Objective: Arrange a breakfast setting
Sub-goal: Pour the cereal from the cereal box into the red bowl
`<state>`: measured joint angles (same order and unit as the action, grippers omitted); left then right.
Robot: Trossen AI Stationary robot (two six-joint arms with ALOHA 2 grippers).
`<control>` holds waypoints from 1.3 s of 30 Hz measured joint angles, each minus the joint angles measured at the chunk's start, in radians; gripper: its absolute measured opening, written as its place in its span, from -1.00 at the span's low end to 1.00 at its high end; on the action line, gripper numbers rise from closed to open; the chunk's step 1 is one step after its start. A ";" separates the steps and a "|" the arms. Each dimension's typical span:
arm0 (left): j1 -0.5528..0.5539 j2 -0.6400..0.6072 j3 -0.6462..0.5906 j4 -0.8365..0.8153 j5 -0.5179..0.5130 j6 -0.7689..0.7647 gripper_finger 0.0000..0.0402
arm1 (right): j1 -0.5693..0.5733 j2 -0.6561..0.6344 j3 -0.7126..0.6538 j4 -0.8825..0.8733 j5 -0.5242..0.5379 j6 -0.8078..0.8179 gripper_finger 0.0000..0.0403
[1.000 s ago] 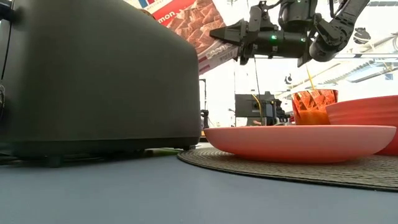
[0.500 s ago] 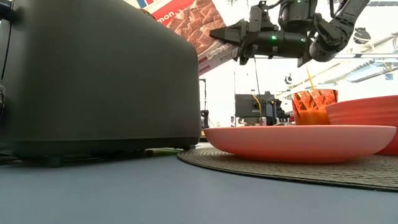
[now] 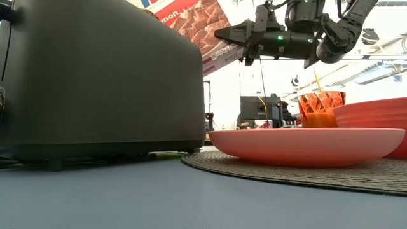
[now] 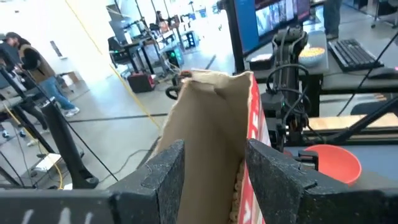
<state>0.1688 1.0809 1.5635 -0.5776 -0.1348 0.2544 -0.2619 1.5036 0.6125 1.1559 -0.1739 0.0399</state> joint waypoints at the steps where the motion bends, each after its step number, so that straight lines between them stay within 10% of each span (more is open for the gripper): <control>1: 0.000 -0.010 0.000 0.007 0.000 0.001 -0.13 | 0.000 0.000 0.001 0.003 0.014 0.000 0.28; 21: 0.000 -0.238 -0.023 -0.297 -0.023 -0.101 -0.13 | -0.001 -0.004 0.002 0.138 0.048 0.000 0.28; 39: 0.000 -0.420 -0.607 0.103 -0.022 -0.189 -0.13 | -0.004 -0.004 0.002 0.339 0.158 0.001 0.28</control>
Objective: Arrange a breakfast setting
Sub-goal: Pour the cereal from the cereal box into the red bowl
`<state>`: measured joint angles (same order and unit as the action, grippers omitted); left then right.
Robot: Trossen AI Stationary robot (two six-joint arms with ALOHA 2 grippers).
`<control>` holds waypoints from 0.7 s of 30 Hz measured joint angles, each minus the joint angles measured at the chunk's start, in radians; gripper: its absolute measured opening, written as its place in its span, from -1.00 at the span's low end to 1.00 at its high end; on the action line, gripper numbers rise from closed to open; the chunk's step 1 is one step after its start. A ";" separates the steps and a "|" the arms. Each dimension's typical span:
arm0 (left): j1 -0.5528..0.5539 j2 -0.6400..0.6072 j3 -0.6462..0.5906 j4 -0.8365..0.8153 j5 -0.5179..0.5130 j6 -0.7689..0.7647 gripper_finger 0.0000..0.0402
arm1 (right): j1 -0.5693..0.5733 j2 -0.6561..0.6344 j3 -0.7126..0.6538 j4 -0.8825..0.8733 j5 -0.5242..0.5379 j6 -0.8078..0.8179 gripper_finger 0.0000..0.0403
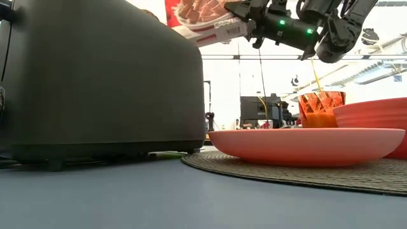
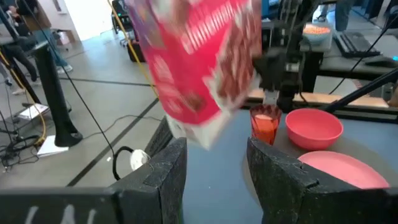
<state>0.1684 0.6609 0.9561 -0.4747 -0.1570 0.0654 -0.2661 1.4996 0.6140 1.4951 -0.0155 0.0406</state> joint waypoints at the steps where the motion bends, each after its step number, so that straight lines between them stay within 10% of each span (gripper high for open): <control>1: 0.000 0.005 -0.027 0.029 0.000 0.000 -0.13 | 0.000 0.000 0.000 0.013 0.004 0.000 0.28; 21: 0.000 0.211 -0.229 0.447 0.002 -0.047 -0.13 | -0.003 -0.009 0.001 0.073 0.044 0.000 0.28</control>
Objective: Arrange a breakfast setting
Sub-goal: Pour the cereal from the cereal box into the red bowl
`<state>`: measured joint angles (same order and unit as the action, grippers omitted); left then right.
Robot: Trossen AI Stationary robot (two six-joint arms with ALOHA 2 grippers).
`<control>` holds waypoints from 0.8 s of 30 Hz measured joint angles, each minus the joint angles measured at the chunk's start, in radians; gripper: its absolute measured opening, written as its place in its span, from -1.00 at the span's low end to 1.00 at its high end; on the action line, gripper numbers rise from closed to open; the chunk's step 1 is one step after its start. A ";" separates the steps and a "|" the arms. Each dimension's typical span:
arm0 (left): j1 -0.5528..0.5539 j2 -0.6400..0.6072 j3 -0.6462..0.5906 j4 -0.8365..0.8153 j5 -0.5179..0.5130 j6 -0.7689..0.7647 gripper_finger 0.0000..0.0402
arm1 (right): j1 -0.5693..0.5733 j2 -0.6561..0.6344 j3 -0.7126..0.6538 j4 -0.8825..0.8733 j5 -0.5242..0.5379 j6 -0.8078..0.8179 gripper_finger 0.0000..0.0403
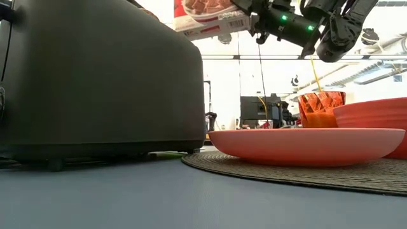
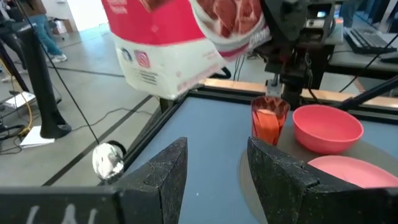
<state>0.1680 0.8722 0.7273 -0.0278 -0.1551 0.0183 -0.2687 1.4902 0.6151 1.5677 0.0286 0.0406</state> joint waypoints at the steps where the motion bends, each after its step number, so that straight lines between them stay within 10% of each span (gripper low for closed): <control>1: 0.000 0.011 0.000 0.017 0.000 0.001 -0.13 | 0.000 -0.003 0.000 0.000 0.000 0.000 0.28; 24: 0.000 0.220 0.000 0.329 -0.002 0.047 0.04 | 0.000 -0.198 0.001 0.003 -0.003 -0.003 0.28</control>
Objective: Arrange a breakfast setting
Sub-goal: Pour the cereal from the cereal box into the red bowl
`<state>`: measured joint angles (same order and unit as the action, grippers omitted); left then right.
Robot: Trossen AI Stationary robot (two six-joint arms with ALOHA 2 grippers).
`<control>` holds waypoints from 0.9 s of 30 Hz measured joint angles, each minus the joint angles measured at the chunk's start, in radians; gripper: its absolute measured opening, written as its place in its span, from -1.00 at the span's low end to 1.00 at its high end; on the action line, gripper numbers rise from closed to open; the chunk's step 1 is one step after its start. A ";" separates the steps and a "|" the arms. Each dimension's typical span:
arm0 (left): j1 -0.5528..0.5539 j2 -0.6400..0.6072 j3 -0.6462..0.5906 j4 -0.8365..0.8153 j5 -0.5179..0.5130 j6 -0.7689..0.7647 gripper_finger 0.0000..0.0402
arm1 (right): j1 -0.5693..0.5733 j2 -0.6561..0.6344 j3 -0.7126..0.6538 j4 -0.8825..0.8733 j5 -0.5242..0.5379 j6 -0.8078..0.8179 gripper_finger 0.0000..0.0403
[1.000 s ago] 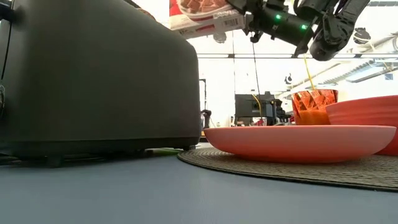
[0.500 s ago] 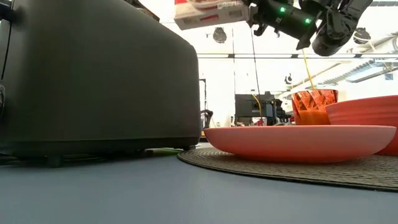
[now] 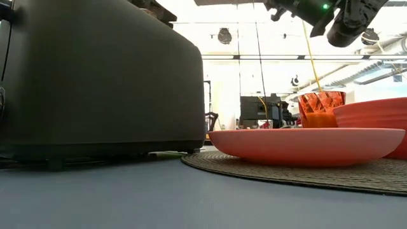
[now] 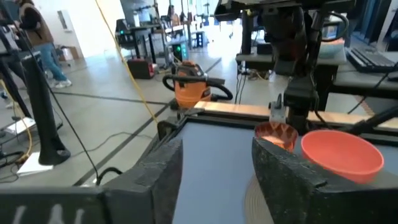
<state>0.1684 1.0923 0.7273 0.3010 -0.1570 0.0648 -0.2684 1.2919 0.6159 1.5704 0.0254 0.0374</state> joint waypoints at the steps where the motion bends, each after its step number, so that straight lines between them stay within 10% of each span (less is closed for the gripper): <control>1: 0.000 0.005 0.000 0.007 0.000 -0.002 0.09 | 0.000 -0.007 0.000 0.000 0.000 0.000 0.28; 13: -0.001 0.104 0.000 0.163 -0.001 -0.045 0.75 | 0.000 -0.045 0.000 -0.002 0.000 0.000 0.28; 27: -0.001 0.152 0.000 0.265 0.000 -0.087 0.80 | 0.000 -0.045 0.000 -0.003 0.000 0.002 0.28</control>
<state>0.1677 1.2446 0.7273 0.5660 -0.1568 -0.0226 -0.2684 1.2472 0.6159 1.5673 0.0250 0.0399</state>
